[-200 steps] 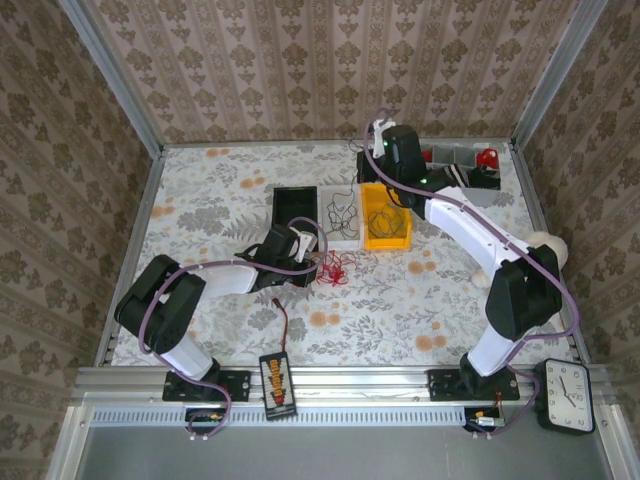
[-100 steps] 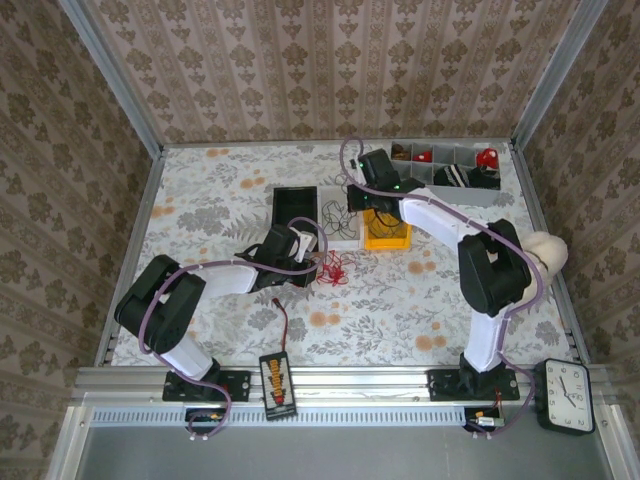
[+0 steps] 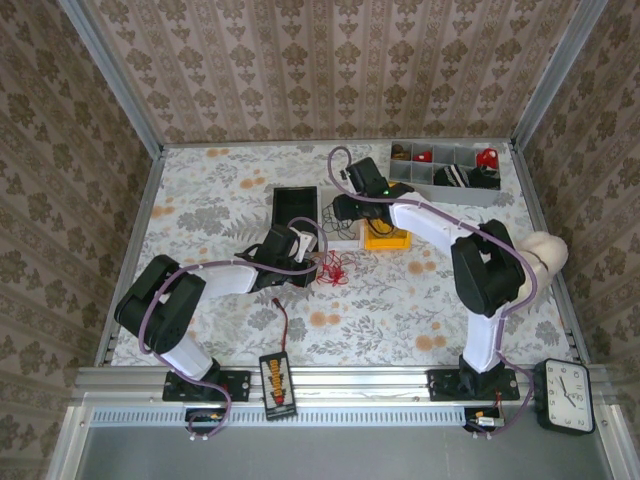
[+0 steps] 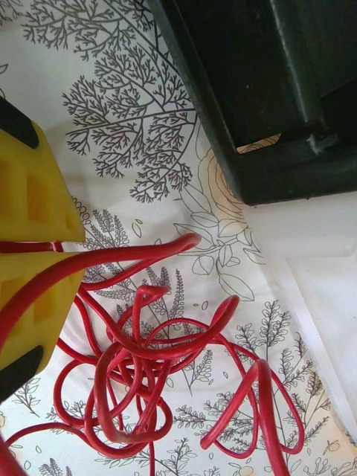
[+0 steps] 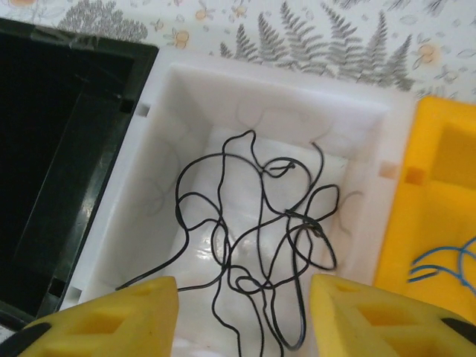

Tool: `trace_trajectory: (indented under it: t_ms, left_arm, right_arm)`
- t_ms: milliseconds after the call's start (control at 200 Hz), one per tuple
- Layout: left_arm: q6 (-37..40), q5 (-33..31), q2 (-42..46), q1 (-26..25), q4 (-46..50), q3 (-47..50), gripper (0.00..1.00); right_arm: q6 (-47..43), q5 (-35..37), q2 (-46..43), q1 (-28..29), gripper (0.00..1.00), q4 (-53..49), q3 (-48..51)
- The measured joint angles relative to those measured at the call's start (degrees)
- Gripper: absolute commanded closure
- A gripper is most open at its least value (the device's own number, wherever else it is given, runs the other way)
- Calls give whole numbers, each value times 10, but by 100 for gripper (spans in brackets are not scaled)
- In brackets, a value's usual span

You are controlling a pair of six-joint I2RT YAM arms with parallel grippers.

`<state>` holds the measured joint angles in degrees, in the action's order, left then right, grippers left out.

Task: Untangle the cables

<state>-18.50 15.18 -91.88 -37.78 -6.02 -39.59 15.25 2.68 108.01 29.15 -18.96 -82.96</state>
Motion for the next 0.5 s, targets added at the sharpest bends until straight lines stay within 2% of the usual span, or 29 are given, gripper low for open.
trace_trajectory:
  t_ms: [115, 305, 500]
  left_arm:
    - [0, 0, 0, 0, 1, 0, 90]
    - [0, 0, 0, 0, 5, -2, 91]
    - [0, 0, -2, 0, 8, -10, 93]
  right_arm:
    - [-1, 9, -58, 0, 48, 10, 35]
    - [4, 1, -179, 8, 50, 43, 149]
    - [4, -56, -196, 49, 51, 55, 242]
